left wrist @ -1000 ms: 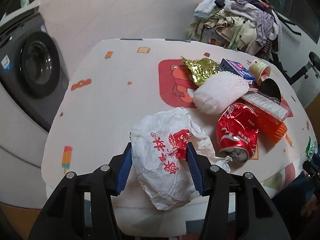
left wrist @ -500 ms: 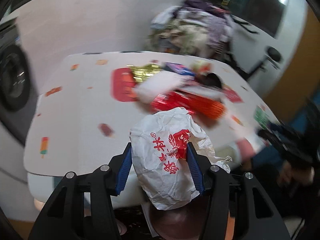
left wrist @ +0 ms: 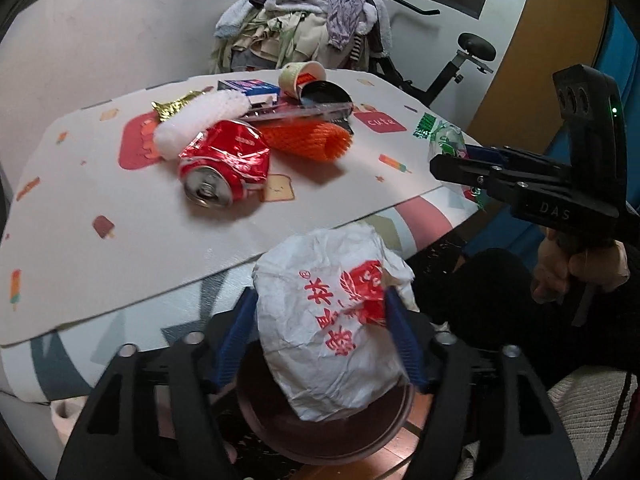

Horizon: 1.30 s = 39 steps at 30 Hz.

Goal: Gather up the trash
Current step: 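Lower the wrapper and bag into the brown bin and open both grippers, then grasp the orange foam fruit net with the right gripper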

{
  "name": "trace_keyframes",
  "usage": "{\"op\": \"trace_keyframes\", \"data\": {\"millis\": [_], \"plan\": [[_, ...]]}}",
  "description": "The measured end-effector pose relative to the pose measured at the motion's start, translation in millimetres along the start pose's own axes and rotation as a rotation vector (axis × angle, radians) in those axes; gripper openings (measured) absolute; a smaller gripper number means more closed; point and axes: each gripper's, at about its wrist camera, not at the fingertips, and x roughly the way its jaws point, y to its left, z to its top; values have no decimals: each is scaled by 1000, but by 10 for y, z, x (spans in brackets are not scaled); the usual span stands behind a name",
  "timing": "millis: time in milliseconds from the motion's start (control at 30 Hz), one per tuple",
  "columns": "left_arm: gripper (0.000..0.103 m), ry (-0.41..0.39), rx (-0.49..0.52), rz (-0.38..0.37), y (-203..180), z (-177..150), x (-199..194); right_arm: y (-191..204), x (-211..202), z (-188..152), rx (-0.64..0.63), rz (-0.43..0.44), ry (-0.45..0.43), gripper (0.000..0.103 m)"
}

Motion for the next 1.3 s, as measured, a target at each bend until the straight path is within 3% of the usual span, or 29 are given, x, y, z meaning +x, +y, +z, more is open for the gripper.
{"op": "trace_keyframes", "data": {"millis": [67, 200, 533, 733, 900, 1000, 1033, 1100, 1167, 1300], "plan": [[86, -14, 12, 16, -27, -2, -47, 4, 1, -39, 5, 1, 6, 47], [95, -101, -24, 67, 41, 49, -285, 37, 46, -121, 10, 10, 28, 47], [97, -222, -126, 233, 271, 22, -692, 324, 336, -377, -16, 88, 147, 47], [97, -235, -171, 264, 348, 0, -740, 555, 554, -558, -66, 121, 260, 48], [97, -233, -189, 264, 373, -12, -722, 802, 779, -801, -158, 131, 418, 49], [97, -230, -194, 263, 383, -23, -714, 903, 823, -886, -192, 148, 458, 50], [97, -229, -197, 263, 388, -28, -712, 933, 820, -895, -204, 152, 461, 52], [97, -226, -205, 262, 403, -37, -705, 977, 806, -890, -223, 154, 454, 65], [97, -222, -211, 261, 418, -45, -694, 994, 787, -877, -232, 135, 440, 89], [97, -216, -224, 255, 429, -59, -676, 919, 754, -833, -216, 100, 415, 96]]}}
